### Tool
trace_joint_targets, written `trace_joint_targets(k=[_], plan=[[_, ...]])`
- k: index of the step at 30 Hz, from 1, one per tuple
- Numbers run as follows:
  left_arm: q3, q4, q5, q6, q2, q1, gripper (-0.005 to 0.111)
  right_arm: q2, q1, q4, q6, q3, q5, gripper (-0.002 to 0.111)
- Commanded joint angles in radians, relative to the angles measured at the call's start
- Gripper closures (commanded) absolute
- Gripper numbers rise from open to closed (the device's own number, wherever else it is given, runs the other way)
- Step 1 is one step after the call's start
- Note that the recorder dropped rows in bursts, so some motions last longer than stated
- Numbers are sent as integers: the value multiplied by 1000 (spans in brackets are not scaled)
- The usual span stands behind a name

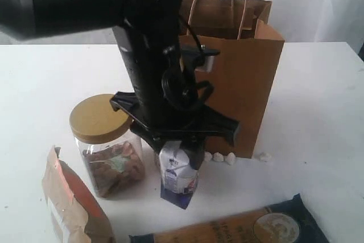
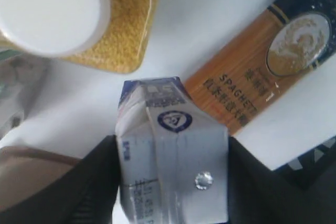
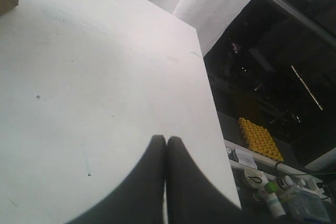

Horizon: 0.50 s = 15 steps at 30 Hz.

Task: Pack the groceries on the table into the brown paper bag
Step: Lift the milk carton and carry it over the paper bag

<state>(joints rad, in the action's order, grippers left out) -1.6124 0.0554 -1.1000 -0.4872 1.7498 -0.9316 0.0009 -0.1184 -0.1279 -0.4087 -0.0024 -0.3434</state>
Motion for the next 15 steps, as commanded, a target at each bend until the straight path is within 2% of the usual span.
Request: trace_joint_targets(k=[1,8,15], plan=[[-67,18,-121,63,-58,2,107,-1,-1,-2,1,2,8,108],[-150,10,-121,190,-166,2,107,-1,-1,-2,1,2,8,108],[-284,-136,-121,287,-258,2,107,-1,-1,-2,1,2,8,108]])
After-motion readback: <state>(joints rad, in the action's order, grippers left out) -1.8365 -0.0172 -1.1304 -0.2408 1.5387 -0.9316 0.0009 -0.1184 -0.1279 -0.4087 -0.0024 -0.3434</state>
